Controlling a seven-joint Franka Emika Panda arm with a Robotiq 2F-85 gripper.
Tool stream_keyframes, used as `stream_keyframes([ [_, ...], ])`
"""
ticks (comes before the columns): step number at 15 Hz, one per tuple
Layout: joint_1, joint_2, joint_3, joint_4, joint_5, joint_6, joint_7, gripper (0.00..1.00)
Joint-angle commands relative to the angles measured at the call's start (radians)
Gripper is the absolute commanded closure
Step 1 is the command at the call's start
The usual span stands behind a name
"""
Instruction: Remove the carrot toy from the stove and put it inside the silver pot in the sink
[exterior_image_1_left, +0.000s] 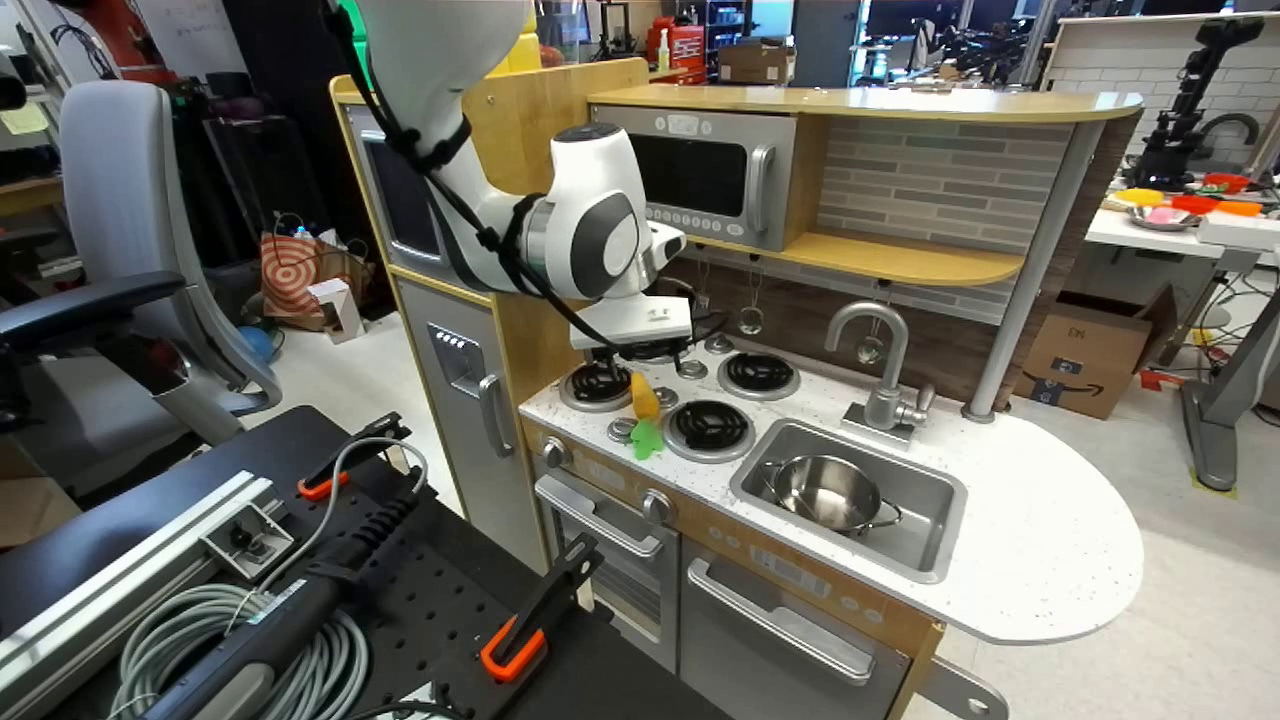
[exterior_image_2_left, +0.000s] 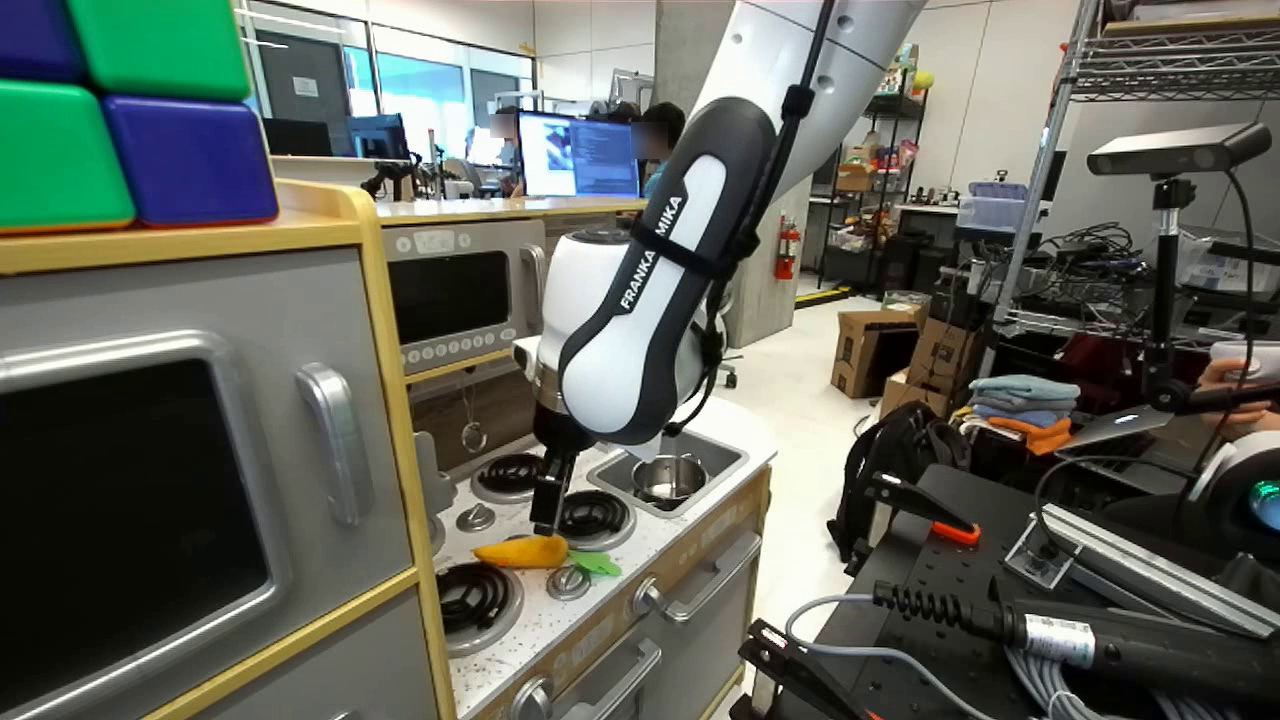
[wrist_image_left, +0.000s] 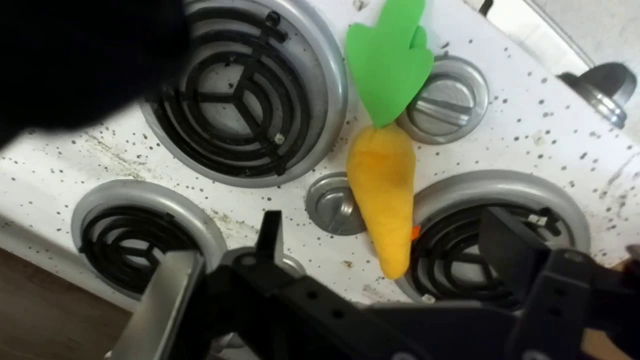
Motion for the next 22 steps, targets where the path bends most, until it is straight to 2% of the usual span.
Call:
stream_keyframes([
  [1, -0.126, 0.006, 0.139, 0.031, -0.063, -0.133, -0.161, 0.00],
  [2, -0.134, 0.016, 0.153, 0.041, -0.060, -0.151, -0.185, 0.00],
  [3, -0.112, 0.049, 0.142, 0.060, -0.013, -0.039, -0.100, 0.00],
  [4, -0.112, 0.072, 0.145, 0.073, 0.004, 0.020, -0.069, 0.00],
  [7, -0.052, 0.132, 0.079, 0.112, -0.020, 0.162, 0.016, 0.00],
  [14, -0.021, 0.240, 0.049, 0.223, -0.014, 0.163, 0.086, 0.00],
  [22, -0.056, 0.300, 0.078, 0.310, 0.006, 0.086, 0.130, 0.02],
])
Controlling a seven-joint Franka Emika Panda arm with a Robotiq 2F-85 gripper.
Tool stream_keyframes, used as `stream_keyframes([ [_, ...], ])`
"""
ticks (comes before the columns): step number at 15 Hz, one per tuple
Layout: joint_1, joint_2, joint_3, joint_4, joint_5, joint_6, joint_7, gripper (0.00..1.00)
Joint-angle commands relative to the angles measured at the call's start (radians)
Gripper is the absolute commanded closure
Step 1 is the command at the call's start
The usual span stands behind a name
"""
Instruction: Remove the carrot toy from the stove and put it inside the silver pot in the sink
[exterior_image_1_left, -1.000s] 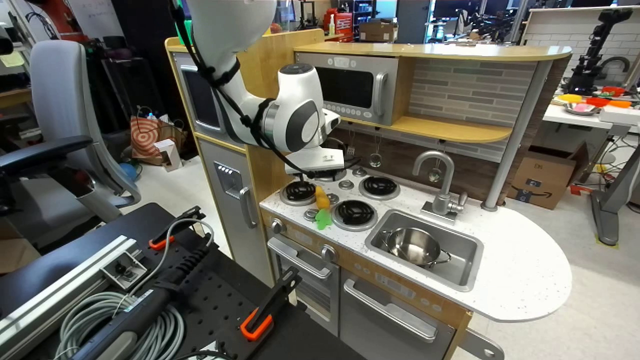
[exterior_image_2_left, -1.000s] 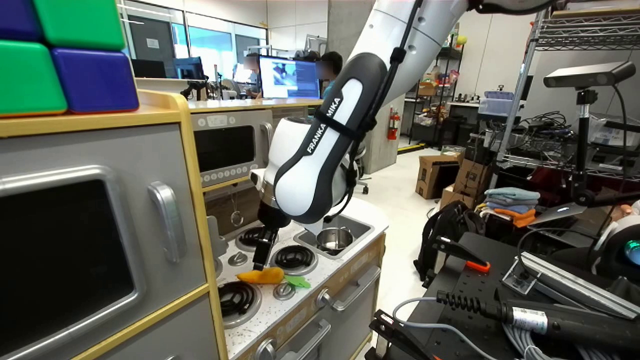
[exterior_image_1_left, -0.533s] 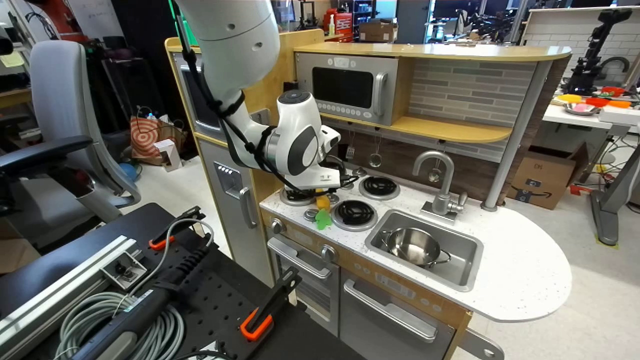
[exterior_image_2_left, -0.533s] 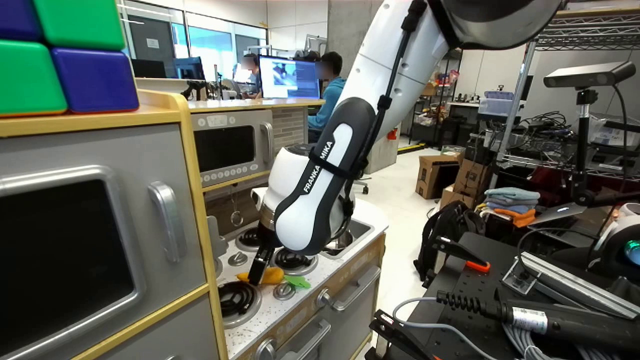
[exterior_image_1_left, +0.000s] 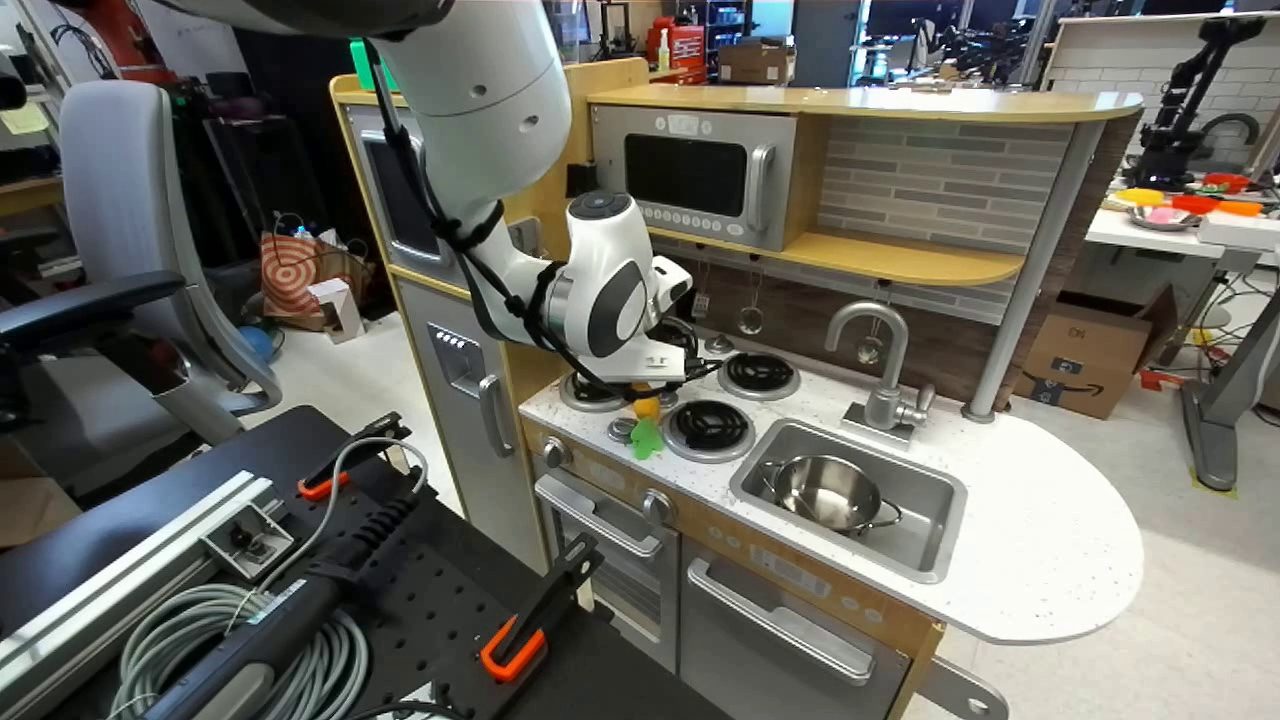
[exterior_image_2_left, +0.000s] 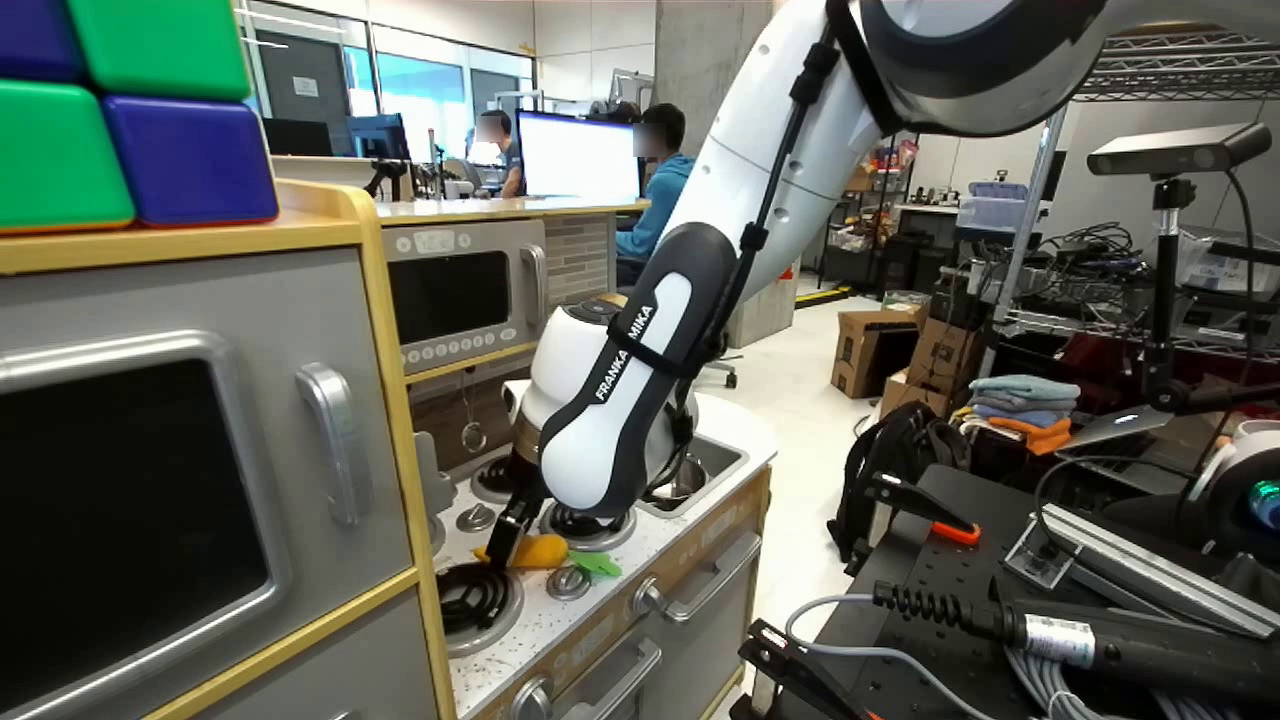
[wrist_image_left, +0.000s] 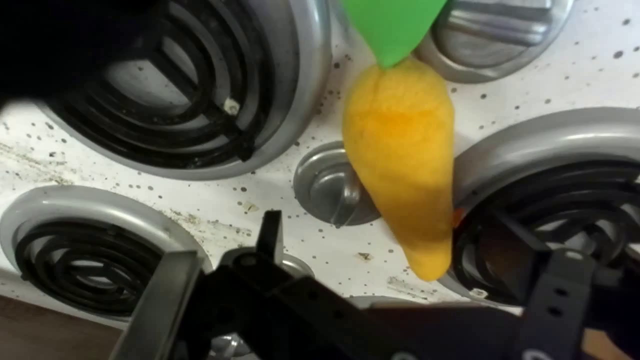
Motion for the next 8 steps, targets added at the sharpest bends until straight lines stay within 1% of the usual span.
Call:
stream_keyframes([
  [1, -0.025, 0.048, 0.024, 0.056, 0.024, -0.049, 0.018, 0.27],
  [2, -0.035, 0.051, 0.034, 0.054, 0.026, -0.063, 0.017, 0.27],
  [3, -0.045, 0.053, 0.041, 0.051, 0.031, -0.063, 0.017, 0.29],
  [5, -0.059, 0.054, 0.052, 0.047, 0.041, -0.072, 0.017, 0.43],
  [6, -0.066, 0.054, 0.058, 0.046, 0.045, -0.077, 0.017, 0.52],
  [8, -0.080, 0.053, 0.065, 0.047, 0.060, -0.081, 0.023, 0.68],
])
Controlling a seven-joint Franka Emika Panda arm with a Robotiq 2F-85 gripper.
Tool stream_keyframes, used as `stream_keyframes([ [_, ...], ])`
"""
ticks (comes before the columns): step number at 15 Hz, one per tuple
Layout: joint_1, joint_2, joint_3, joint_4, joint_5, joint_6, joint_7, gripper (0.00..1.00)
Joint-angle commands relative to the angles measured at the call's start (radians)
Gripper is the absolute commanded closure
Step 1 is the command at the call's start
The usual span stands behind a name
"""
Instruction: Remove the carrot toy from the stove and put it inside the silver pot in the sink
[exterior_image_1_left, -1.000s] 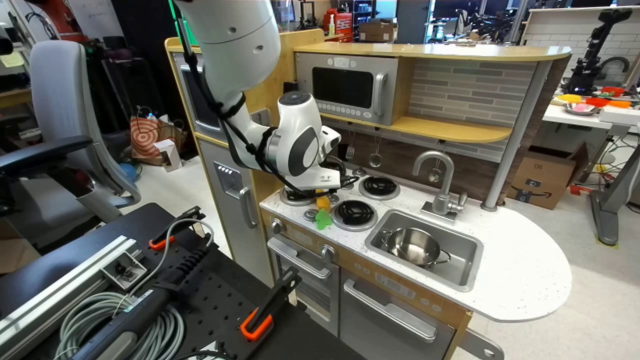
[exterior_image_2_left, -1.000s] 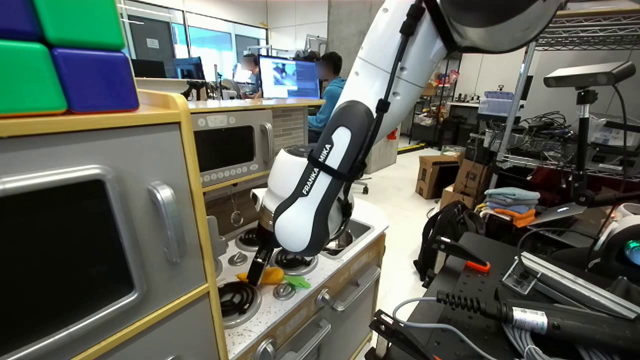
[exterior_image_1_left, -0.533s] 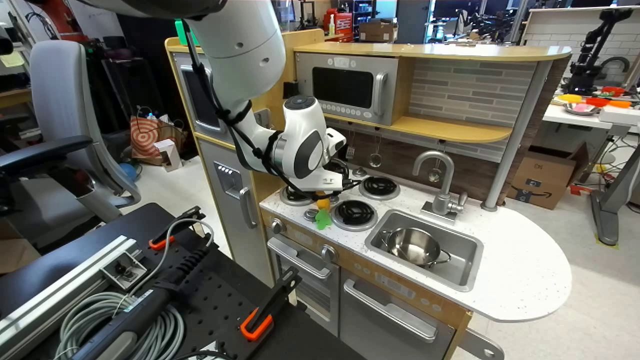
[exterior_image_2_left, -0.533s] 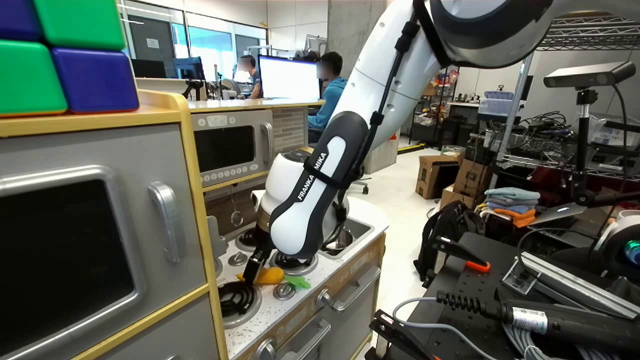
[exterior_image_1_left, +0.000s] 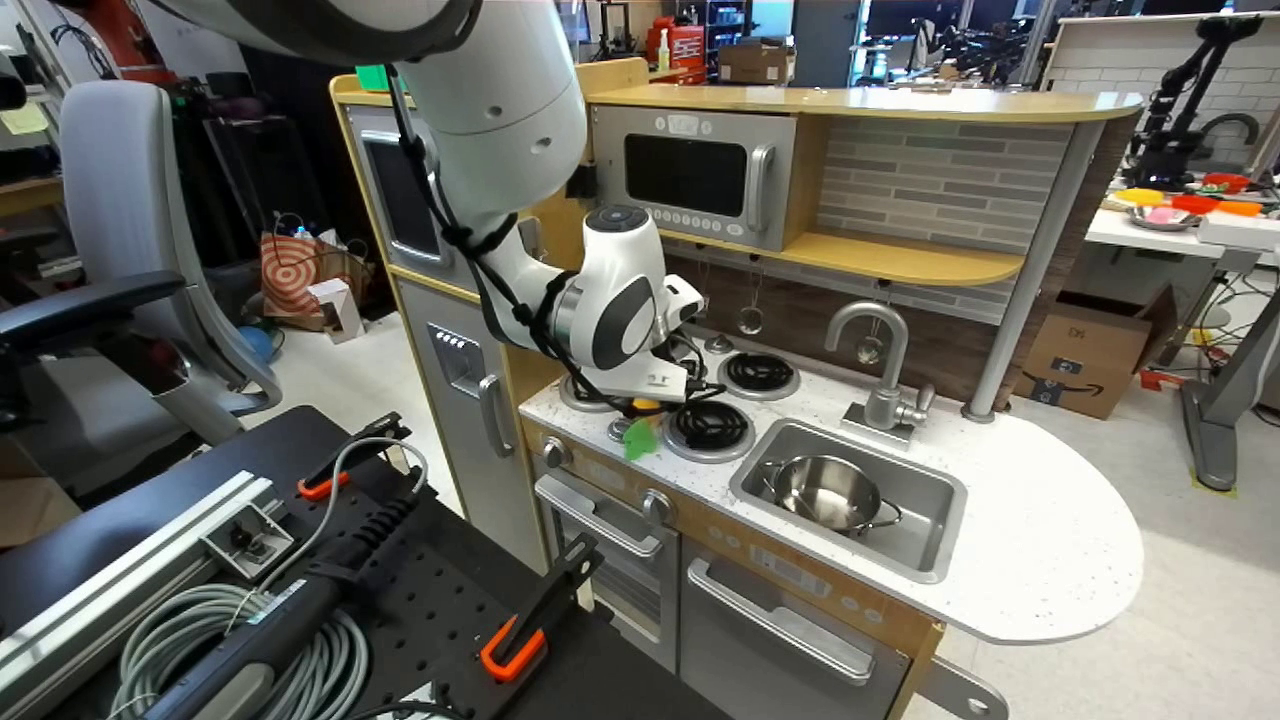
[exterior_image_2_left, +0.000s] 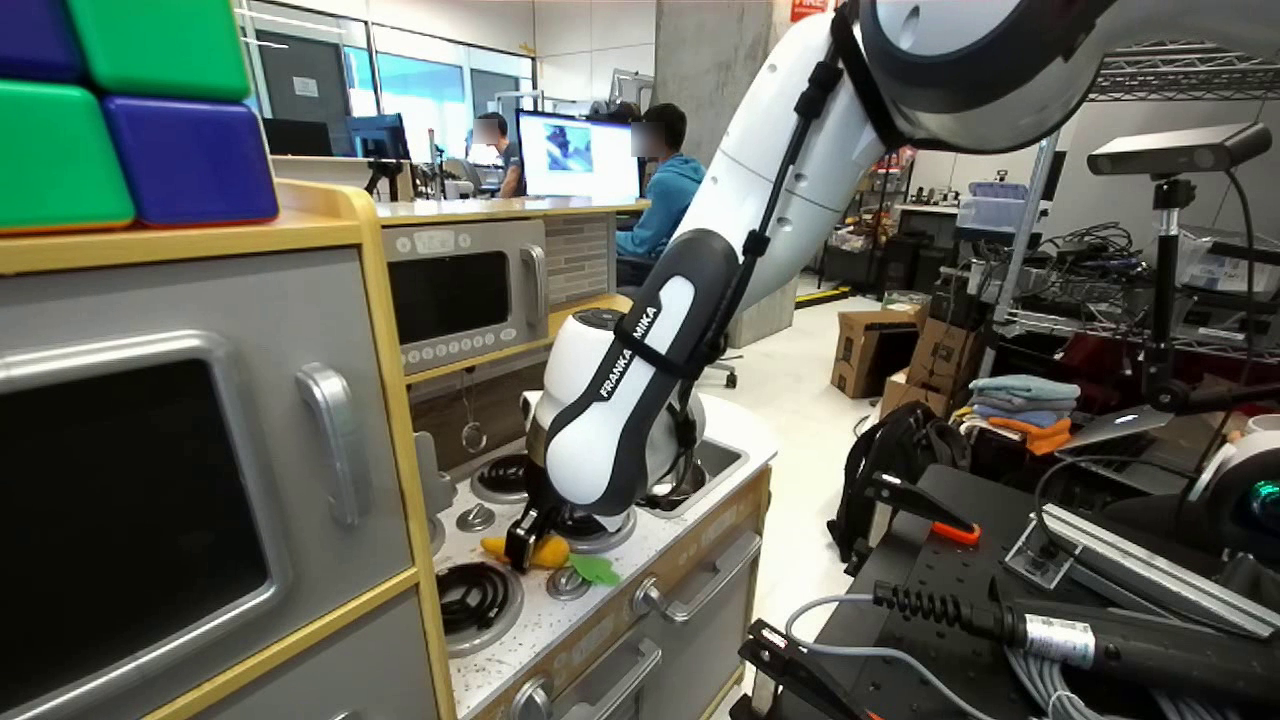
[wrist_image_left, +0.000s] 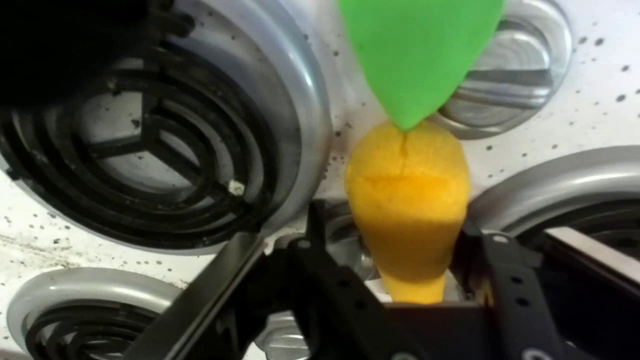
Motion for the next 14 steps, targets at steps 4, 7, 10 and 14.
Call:
stream_keyframes([
  [4, -0.076, -0.013, 0.053, -0.023, 0.062, 0.014, 0.019, 0.84],
  [7, -0.136, -0.093, 0.076, -0.144, 0.088, 0.107, 0.032, 0.95],
  [10, -0.200, -0.150, 0.084, -0.244, 0.100, 0.270, 0.070, 0.97],
  [14, -0.189, -0.162, -0.024, -0.252, 0.138, 0.389, 0.170, 0.97],
])
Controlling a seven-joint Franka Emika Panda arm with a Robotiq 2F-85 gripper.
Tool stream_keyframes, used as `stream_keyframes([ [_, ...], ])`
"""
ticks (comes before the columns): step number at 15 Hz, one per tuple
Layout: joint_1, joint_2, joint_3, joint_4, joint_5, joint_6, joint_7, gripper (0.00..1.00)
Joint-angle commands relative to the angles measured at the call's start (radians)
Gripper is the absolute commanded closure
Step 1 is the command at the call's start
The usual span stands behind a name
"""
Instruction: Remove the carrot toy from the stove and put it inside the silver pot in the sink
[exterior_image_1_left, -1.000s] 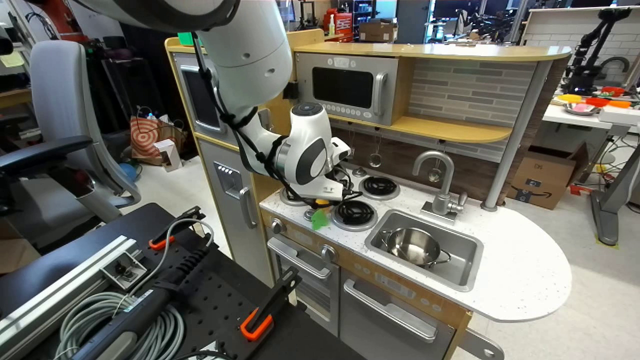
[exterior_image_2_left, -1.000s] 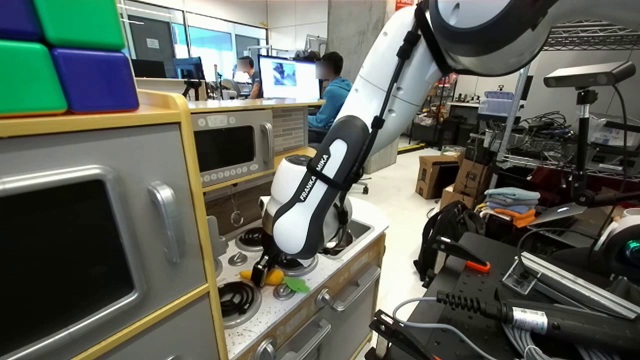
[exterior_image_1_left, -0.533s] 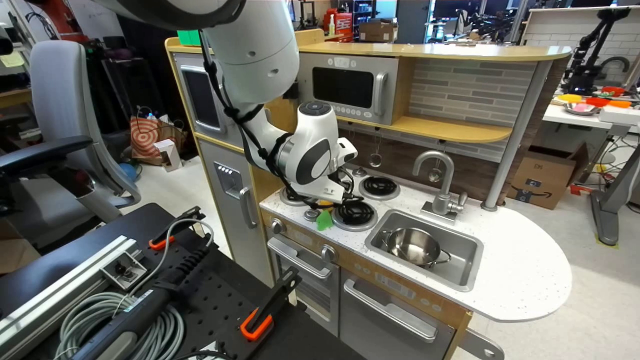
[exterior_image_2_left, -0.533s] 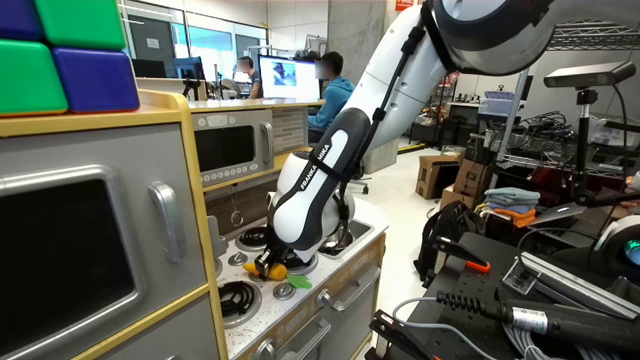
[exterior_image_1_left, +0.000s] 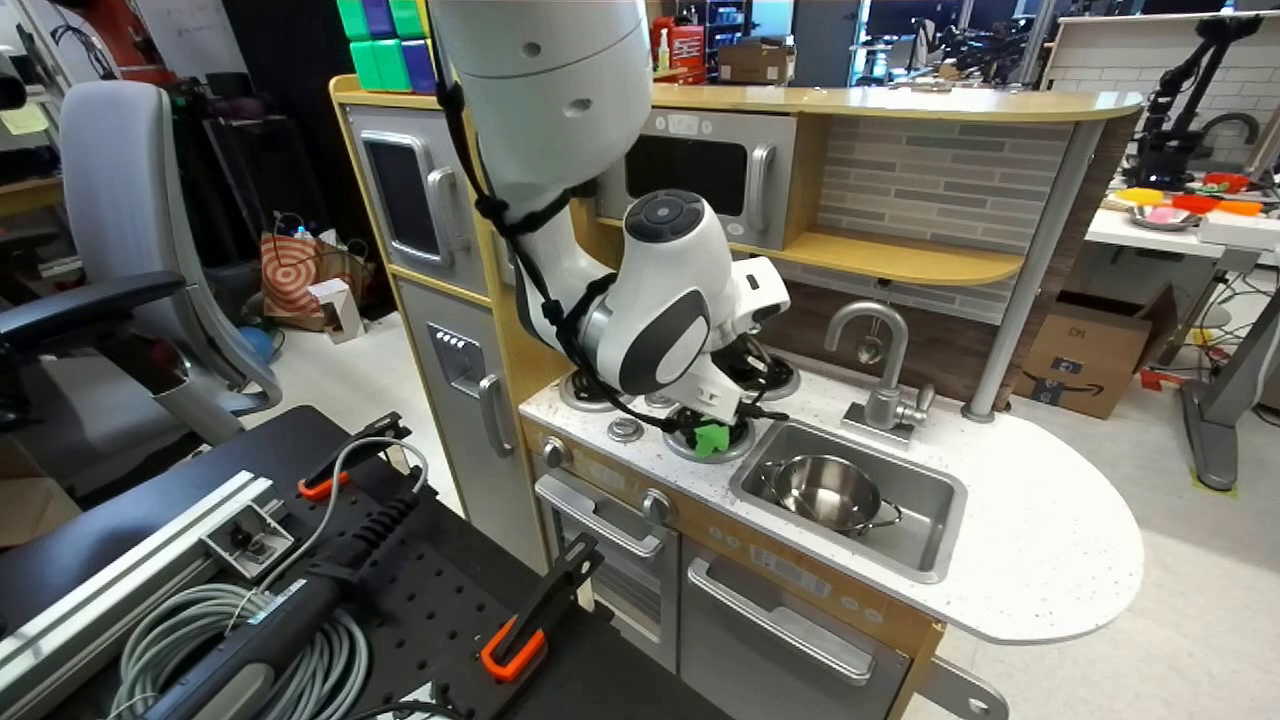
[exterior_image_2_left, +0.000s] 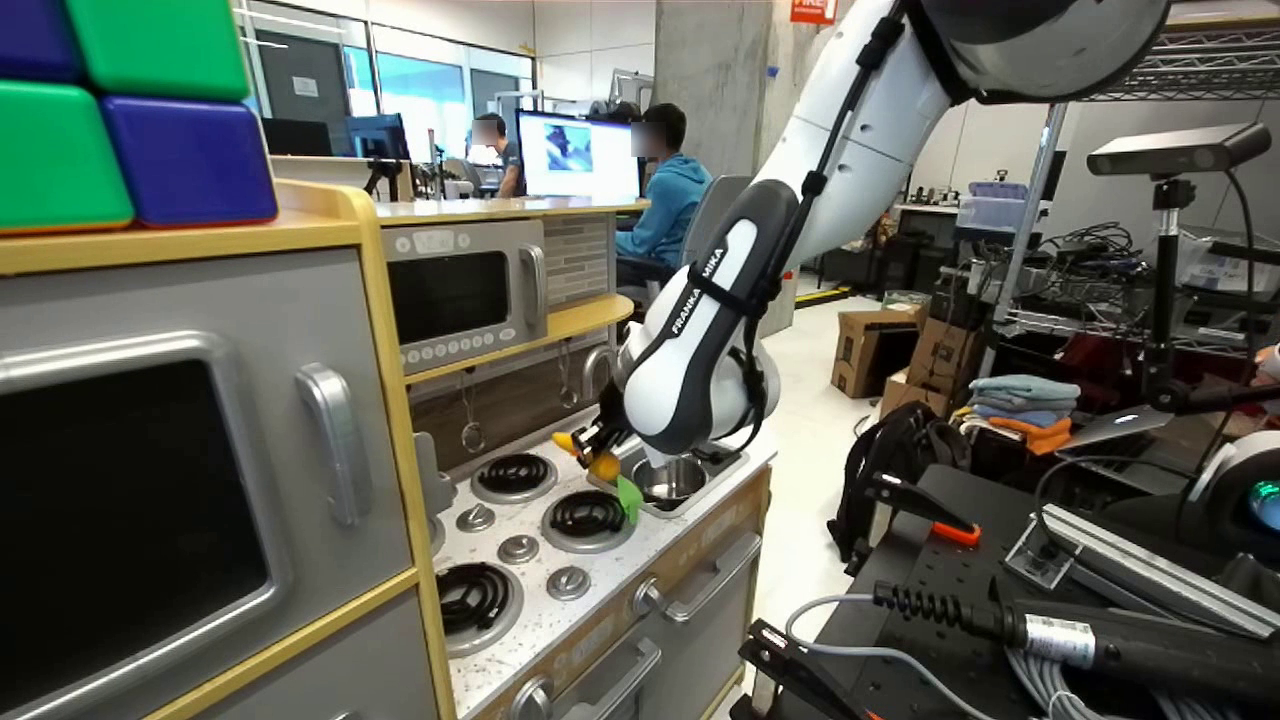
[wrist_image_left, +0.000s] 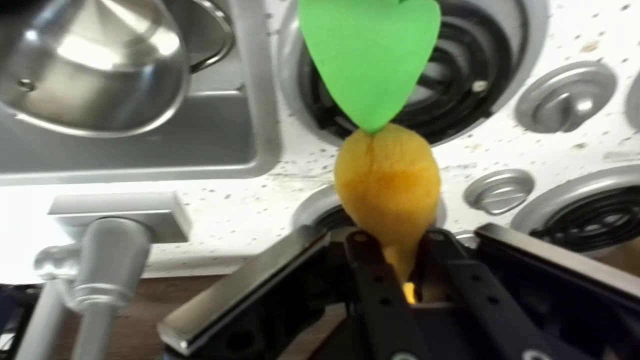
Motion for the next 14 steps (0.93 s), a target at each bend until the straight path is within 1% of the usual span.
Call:
stream_keyframes([
  [1, 0.024, -0.018, -0.084, -0.021, 0.056, 0.062, 0.092, 0.97],
  [2, 0.034, -0.002, -0.106, -0.001, 0.076, 0.067, 0.112, 0.97],
  [5, 0.038, 0.051, -0.126, 0.065, 0.143, 0.124, 0.183, 0.97],
  [6, 0.041, 0.073, -0.127, 0.143, 0.167, 0.068, 0.208, 0.97],
  [10, 0.080, 0.141, -0.190, 0.288, 0.290, 0.067, 0.289, 0.97],
  [12, 0.103, 0.165, -0.226, 0.316, 0.352, 0.066, 0.318, 0.97],
  [14, 0.139, 0.195, -0.280, 0.329, 0.409, 0.065, 0.331, 0.97],
])
